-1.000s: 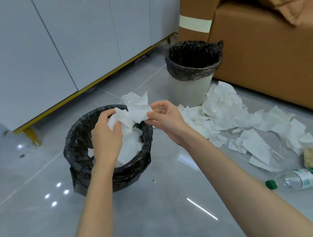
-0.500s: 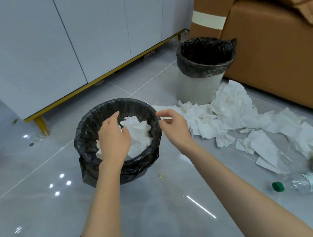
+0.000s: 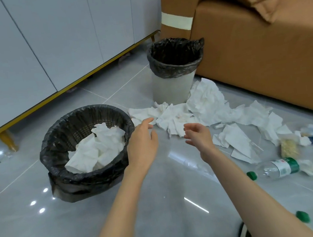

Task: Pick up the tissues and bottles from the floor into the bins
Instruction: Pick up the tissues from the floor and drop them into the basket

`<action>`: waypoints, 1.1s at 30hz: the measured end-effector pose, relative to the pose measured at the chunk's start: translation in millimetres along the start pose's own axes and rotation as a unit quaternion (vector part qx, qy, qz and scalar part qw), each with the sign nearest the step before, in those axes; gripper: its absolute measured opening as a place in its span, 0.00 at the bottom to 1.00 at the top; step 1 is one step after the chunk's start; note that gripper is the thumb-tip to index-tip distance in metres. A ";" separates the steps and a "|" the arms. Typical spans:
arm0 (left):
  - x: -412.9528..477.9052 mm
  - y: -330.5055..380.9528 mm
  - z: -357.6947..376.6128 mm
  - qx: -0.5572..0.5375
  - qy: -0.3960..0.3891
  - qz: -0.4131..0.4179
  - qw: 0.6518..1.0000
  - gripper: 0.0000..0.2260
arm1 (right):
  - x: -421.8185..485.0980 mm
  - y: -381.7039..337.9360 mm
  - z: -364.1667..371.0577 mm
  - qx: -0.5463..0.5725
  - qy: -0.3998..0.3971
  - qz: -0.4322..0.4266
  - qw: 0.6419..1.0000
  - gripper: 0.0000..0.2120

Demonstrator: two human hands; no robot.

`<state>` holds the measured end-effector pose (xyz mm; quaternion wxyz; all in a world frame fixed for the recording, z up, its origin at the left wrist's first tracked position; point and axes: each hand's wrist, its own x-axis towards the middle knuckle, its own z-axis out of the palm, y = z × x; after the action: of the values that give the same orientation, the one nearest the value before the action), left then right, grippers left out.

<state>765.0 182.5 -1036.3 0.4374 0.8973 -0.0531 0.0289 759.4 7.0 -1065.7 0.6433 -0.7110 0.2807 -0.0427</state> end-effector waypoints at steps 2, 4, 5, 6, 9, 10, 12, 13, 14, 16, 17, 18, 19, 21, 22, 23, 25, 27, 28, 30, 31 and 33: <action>-4.5 1.2 18.5 0.010 -0.034 0.006 0.999 0.18 | 5.6 15.9 -17.0 -0.018 0.012 0.021 1.000 0.12; -7.2 -0.9 32.1 0.016 -0.063 0.006 0.998 0.17 | 10.2 29.9 -29.6 -0.031 0.026 0.039 0.998 0.13; -7.9 -1.7 39.8 0.018 -0.078 0.006 0.997 0.17 | 12.4 36.6 -36.9 -0.038 0.035 0.047 0.998 0.13; -8.2 -3.1 46.1 0.020 -0.092 0.003 0.996 0.17 | 15.1 43.3 -43.2 -0.044 0.041 0.053 0.997 0.13; -9.0 -8.7 62.2 0.021 -0.126 -0.014 0.992 0.18 | 22.1 63.8 -60.3 -0.072 0.042 0.078 0.994 0.15; -8.9 -11.6 68.6 0.020 -0.133 -0.021 0.991 0.18 | 24.6 71.2 -66.1 -0.087 0.043 0.087 0.991 0.16; -7.4 -16.5 77.5 0.017 -0.143 -0.030 0.989 0.18 | 27.3 81.9 -74.7 -0.124 0.048 0.100 0.986 0.17; -6.1 -16.9 83.1 0.017 -0.150 -0.032 0.988 0.18 | 29.3 87.0 -80.2 -0.148 0.052 0.101 0.983 0.17; -4.5 -17.1 88.1 0.017 -0.155 -0.031 0.987 0.17 | 31.2 90.9 -85.2 -0.173 0.054 0.097 0.979 0.17; -1.8 -16.0 99.2 0.016 -0.168 -0.023 0.985 0.17 | 36.7 97.2 -96.2 -0.222 0.053 0.087 0.970 0.18; -0.6 -14.7 104.3 0.015 -0.175 -0.019 0.984 0.17 | 40.4 99.2 -101.4 -0.250 0.051 0.084 0.963 0.19; 0.1 -13.7 110.4 0.014 -0.184 -0.016 0.983 0.17 | 44.9 102.5 -107.0 -0.283 0.047 0.082 0.954 0.20; 0.9 -12.1 115.9 0.011 -0.192 -0.014 0.981 0.17 | 50.0 105.2 -112.0 -0.321 0.042 0.078 0.943 0.20; 2.1 -9.8 128.5 0.005 -0.205 -0.011 0.979 0.18 | 60.5 113.3 -124.1 -0.401 0.025 0.077 0.912 0.21; 2.3 -8.8 132.9 0.003 -0.209 -0.009 0.978 0.18 | 64.2 116.5 -129.0 -0.435 0.019 0.084 0.896 0.21; 2.3 -7.3 138.7 0.003 -0.216 -0.005 0.976 0.18 | 67.2 120.6 -135.1 -0.463 0.016 0.095 0.881 0.20; 1.9 -5.5 150.2 0.005 -0.229 0.003 0.973 0.18 | 71.0 128.2 -146.7 -0.509 0.013 0.109 0.854 0.19; 1.5 -4.5 158.1 0.004 -0.239 0.010 0.971 0.18 | 74.4 134.1 -155.6 -0.551 -0.001 0.124 0.825 0.20; 1.2 -4.4 160.3 0.004 -0.242 0.012 0.970 0.18 | 76.3 136.0 -158.8 -0.572 -0.010 0.129 0.810 0.20; 0.5 -5.6 164.9 0.008 -0.247 0.013 0.969 0.18 | 80.5 139.3 -164.3 -0.603 -0.026 0.138 0.785 0.19; -0.3 -6.5 166.0 0.011 -0.249 0.012 0.968 0.18 | 81.5 140.1 -165.6 -0.608 -0.033 0.146 0.779 0.19; -1.7 -9.2 166.3 0.016 -0.255 0.006 0.967 0.18 | 81.6 142.2 -165.5 -0.608 -0.039 0.153 0.778 0.17</action>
<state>765.3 57.2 -1146.1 0.3951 0.8814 -0.1681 -0.1970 709.0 -179.6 -1195.8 0.0857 -0.9029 0.3284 0.2639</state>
